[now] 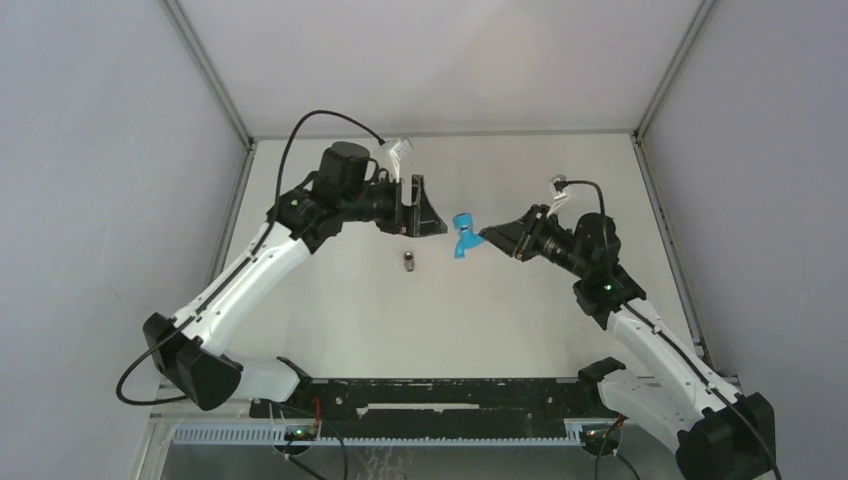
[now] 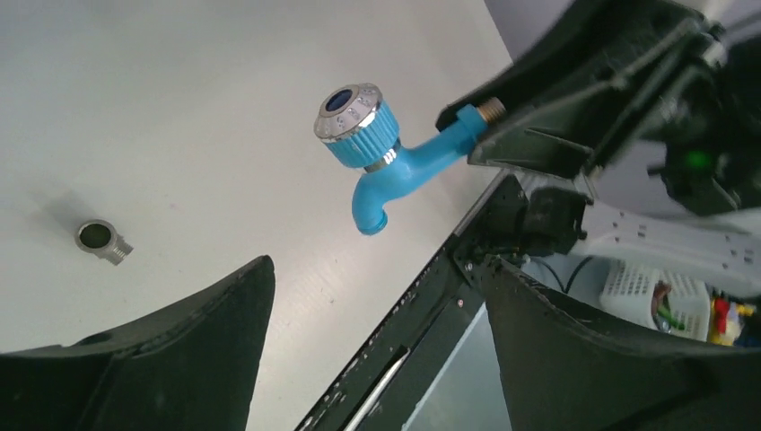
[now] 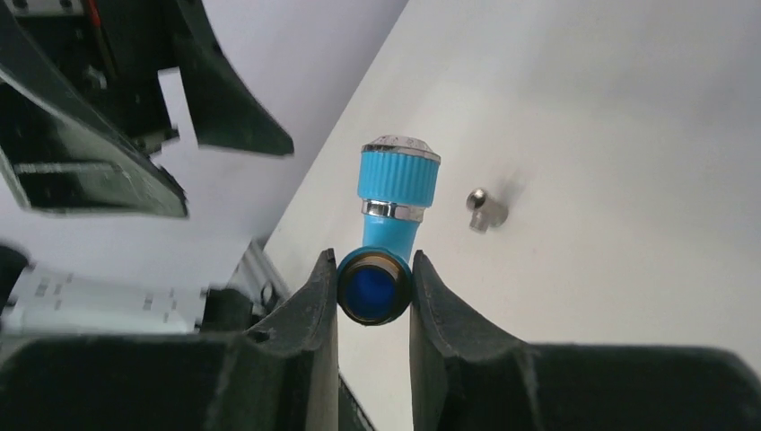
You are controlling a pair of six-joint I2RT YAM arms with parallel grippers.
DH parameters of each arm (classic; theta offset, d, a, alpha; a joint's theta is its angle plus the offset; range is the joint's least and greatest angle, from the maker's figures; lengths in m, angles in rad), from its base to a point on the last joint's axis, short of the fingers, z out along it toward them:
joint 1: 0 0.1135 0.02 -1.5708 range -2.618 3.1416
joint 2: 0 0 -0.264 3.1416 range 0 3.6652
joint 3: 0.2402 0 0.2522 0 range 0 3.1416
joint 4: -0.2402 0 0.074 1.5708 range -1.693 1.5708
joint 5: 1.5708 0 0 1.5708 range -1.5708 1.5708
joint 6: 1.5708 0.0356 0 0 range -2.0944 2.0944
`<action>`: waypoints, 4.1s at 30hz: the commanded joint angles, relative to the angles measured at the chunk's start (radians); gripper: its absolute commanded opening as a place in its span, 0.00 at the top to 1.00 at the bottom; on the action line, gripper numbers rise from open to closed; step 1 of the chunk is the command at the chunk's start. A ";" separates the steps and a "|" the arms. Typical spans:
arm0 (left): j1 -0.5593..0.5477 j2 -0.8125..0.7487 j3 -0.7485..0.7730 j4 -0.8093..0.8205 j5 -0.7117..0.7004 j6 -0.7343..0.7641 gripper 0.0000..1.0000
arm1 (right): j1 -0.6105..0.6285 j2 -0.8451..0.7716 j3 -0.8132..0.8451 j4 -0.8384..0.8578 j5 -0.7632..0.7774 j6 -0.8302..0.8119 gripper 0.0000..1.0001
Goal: Install the water faucets
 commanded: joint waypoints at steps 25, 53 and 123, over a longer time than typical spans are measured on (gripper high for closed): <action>-0.091 0.039 -0.106 -0.101 0.574 0.275 0.15 | -0.058 0.028 0.078 0.001 -0.827 -0.154 1.00; -0.072 -0.019 -0.140 0.099 0.497 0.070 1.00 | -0.057 -0.043 0.010 0.177 -0.455 0.118 0.21; -0.014 -0.166 -0.169 0.236 0.339 -0.039 0.09 | 0.059 -0.089 -0.011 0.185 -0.324 0.058 1.00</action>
